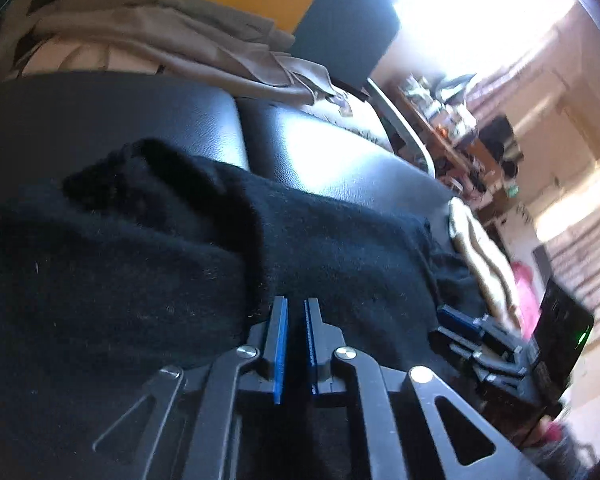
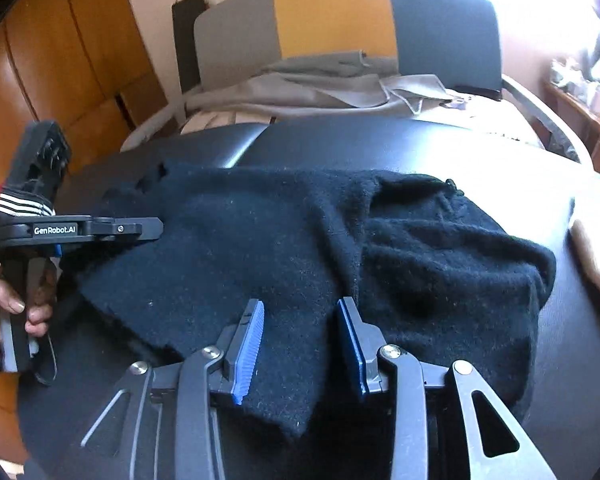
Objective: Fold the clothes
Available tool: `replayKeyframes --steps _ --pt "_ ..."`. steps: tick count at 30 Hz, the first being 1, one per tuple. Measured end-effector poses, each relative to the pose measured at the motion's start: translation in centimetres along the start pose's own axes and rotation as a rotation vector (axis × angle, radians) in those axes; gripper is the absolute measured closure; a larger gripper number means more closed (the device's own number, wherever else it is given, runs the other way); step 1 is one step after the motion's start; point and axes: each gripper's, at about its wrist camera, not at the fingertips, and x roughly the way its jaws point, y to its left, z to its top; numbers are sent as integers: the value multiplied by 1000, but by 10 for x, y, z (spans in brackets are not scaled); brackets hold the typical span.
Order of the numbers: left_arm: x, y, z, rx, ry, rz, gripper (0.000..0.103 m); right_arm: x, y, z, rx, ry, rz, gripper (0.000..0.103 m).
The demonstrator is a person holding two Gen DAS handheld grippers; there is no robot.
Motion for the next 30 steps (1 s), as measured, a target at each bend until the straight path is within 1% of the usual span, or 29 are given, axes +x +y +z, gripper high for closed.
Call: replayKeyframes --steps 2,3,6,8,9,12,13,14,16,17,20,22,23,25,26,27,29,30 --pt "-7 -3 -3 10 -18 -7 84 0 4 4 -8 6 -9 62" --pt "-12 -6 -2 22 -34 -2 82 -1 6 6 -15 15 -14 62" --pt "-26 -12 7 56 -85 18 80 -7 12 21 -8 22 -8 61" --pt "-31 -13 22 54 -109 22 78 -14 17 36 -9 -24 7 59" --pt "-31 -13 30 59 -116 30 78 -14 18 44 -12 -40 15 55" --pt "-18 -12 52 64 -88 55 77 8 18 69 -4 -27 -1 48" --pt "-11 -10 56 61 -66 64 77 17 17 77 -1 -19 -8 45" --pt "-3 -6 58 57 -45 85 77 28 15 82 7 -1 -14 45" --pt "16 2 57 57 8 138 77 51 8 82 28 58 -25 45" --pt "22 8 55 52 14 137 78 57 6 78 26 63 -29 45" --pt "20 27 50 -5 -23 58 80 60 5 68 1 24 -34 43" --pt "19 33 48 -16 -39 39 83 59 7 65 -6 8 -39 43" --pt "19 33 47 -13 -46 37 83 59 7 63 -10 1 -41 43" --pt "13 33 47 -46 -57 44 83 59 9 62 -15 -7 -48 42" --pt "10 33 47 -66 -63 48 81 59 9 62 -17 -7 -50 42" --pt "4 31 47 -75 -72 64 76 57 9 62 -15 -6 -54 42" --pt "-16 19 40 -39 -112 98 75 50 12 64 -8 -4 -72 42" --pt "-26 14 34 -22 -131 88 75 43 14 63 -8 -15 -74 42"
